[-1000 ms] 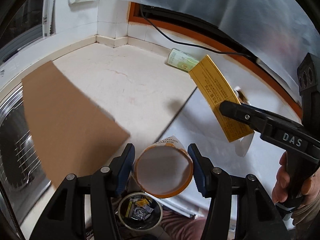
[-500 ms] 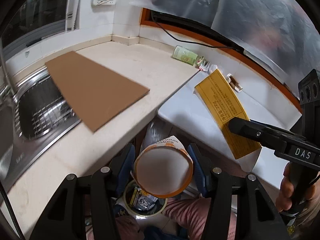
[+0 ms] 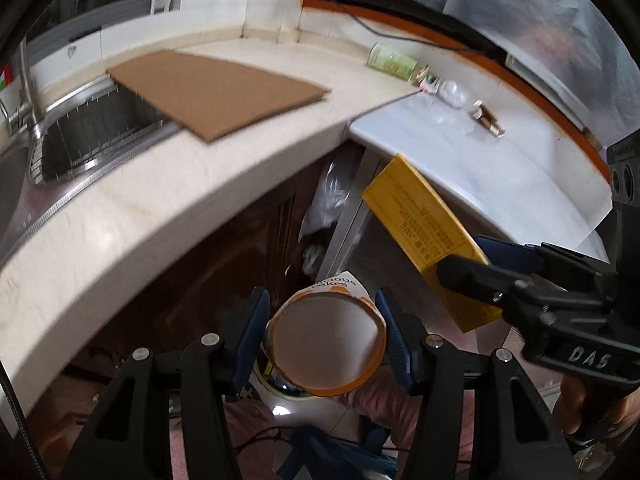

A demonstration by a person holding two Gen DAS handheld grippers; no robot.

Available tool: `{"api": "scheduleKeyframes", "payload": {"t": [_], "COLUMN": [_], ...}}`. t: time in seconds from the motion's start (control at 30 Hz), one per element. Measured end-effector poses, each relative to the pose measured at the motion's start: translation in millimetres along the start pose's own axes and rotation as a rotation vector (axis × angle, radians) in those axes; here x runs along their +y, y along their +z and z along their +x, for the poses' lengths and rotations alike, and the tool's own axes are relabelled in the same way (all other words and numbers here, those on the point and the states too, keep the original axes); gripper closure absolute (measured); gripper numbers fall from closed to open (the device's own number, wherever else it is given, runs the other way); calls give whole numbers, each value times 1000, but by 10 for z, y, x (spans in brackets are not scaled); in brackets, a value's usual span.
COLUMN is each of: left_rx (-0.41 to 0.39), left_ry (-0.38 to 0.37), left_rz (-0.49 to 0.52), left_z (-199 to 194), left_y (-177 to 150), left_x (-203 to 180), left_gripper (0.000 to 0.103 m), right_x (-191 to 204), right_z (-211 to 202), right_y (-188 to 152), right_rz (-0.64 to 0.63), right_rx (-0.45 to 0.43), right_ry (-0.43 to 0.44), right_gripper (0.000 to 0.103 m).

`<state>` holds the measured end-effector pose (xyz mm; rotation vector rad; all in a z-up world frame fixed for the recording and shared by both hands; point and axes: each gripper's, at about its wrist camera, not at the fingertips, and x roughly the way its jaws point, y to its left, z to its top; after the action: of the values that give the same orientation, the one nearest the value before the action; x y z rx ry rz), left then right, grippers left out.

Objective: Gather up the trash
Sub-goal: 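Carry the jar and toothpaste box down to the bin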

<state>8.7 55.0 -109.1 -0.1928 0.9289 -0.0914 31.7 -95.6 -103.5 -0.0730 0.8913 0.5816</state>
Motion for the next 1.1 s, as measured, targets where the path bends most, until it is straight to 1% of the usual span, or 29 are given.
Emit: {"api": "scheduleKeyframes", "payload": {"t": [0.23,0.57,0.63,0.73,0.93,1.1], "left_rx": [52,174,195,204,244,288], "left_ry": [12,11,4,-7,-27,-39], "left_rz": [-1,-32,-50,-68,-106,-121], "left_z": [361,1074,1231,1430,1848,2144], "left_y": [-238,-506,-553,-629,-760,-845], "left_x": [84,247,297,381,499,595], "left_gripper": [50,50,50,50,50,50], "right_x": [-86,-375,-416,-473,-509,-569], "right_z": [450,1122,1272,1531,1969,2220], "right_y": [-264,-559,-612,-716,-887,-955], "right_rz": [-12,40,51,61,43,43], "right_rx": [93,220,247,295,378,420], "right_ry": [-48,-92,-97,-106,-137,-158], "right_gripper": [48,48,48,48,48,48]}}
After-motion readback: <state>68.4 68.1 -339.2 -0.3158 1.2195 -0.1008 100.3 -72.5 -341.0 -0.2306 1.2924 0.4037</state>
